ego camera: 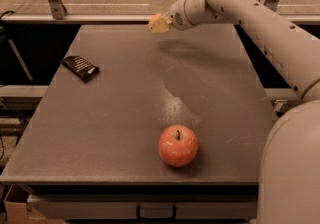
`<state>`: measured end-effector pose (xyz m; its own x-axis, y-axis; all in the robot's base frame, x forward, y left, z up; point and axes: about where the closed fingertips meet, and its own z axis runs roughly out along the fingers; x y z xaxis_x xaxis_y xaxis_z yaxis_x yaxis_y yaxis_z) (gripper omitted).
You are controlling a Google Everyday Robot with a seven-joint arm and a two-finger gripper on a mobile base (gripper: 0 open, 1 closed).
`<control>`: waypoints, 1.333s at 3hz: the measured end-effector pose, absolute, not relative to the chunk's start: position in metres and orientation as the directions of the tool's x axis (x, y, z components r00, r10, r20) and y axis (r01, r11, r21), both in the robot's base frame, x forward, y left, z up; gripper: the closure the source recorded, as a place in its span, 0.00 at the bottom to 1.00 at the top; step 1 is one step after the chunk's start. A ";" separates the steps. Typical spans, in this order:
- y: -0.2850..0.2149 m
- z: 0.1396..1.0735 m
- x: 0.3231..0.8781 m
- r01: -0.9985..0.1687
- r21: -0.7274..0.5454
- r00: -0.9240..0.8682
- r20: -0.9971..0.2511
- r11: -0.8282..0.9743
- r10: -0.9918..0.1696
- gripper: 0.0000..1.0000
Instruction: Move orange near rxbar chocolate
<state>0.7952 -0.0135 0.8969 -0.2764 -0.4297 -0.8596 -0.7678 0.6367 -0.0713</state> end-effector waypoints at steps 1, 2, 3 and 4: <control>-0.009 0.890 0.794 -0.781 -0.055 -0.279 -0.861 0.622 -0.426 1.00; 0.030 0.874 0.770 -0.848 -0.013 -0.249 -0.873 0.530 -0.420 1.00; 0.089 0.874 0.727 -0.925 0.015 -0.180 -0.897 0.380 -0.403 1.00; 0.132 0.889 0.695 -0.967 0.003 -0.105 -0.916 0.254 -0.387 1.00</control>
Offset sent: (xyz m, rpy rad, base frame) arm -0.0730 0.1195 -0.0392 0.1272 0.0483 0.3531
